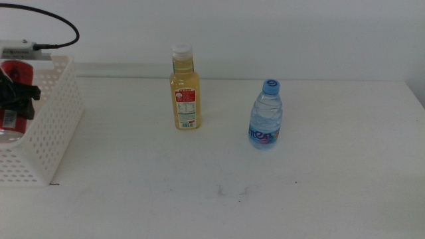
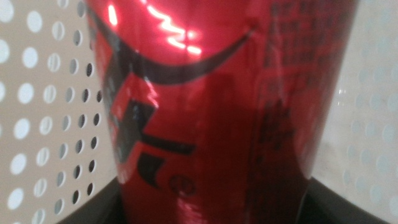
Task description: Use arms to grab the bottles and put them into the dustbin to the left of the table.
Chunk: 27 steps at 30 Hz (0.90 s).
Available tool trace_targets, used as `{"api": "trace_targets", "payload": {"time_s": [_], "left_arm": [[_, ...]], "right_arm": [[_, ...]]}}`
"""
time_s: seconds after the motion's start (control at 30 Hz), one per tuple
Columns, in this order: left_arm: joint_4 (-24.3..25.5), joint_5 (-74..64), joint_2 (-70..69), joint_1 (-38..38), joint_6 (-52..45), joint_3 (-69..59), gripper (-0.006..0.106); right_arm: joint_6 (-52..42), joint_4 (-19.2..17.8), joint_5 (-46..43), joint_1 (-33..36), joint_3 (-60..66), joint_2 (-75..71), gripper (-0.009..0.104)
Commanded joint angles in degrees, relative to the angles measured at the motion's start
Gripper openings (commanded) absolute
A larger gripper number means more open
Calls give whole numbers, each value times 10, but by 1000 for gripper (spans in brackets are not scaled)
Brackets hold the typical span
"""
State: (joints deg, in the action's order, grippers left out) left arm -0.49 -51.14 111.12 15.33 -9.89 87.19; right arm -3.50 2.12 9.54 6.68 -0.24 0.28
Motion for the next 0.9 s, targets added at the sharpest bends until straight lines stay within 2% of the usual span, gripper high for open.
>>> {"api": "trace_targets", "payload": {"time_s": [0.0, 0.07, 0.17, 0.4, 0.53, 0.6, 0.7, 0.8, 0.87], "left_arm": [[1, 19, -1, 0, 9, 8, 49], [1, 5, -1, 0, 8, 8, 71], [1, -27, -12, 0, -6, 15, 94], [-28, -101, -123, -17, 20, 22, 94], [-18, -93, -233, -73, 60, -20, 94], [10, -72, -291, -119, 96, -58, 94], [78, -22, -392, -197, 180, -140, 94], [155, 57, -481, -281, 277, -234, 94], [227, 147, -535, -333, 342, -318, 94]], "right_arm": [[-4, -5, -5, -4, 2, -3, 85], [-4, -5, -5, -4, 2, -3, 85], [-4, -5, -5, -4, 2, -3, 85], [-4, -5, -5, -4, 2, -3, 85], [-4, -5, -5, -4, 2, -3, 85], [-4, -5, -5, -4, 2, -3, 85], [-4, -5, -5, -4, 2, -3, 85], [-4, -5, -5, -4, 2, -3, 85], [-4, -5, -5, -4, 2, -3, 85]]}}
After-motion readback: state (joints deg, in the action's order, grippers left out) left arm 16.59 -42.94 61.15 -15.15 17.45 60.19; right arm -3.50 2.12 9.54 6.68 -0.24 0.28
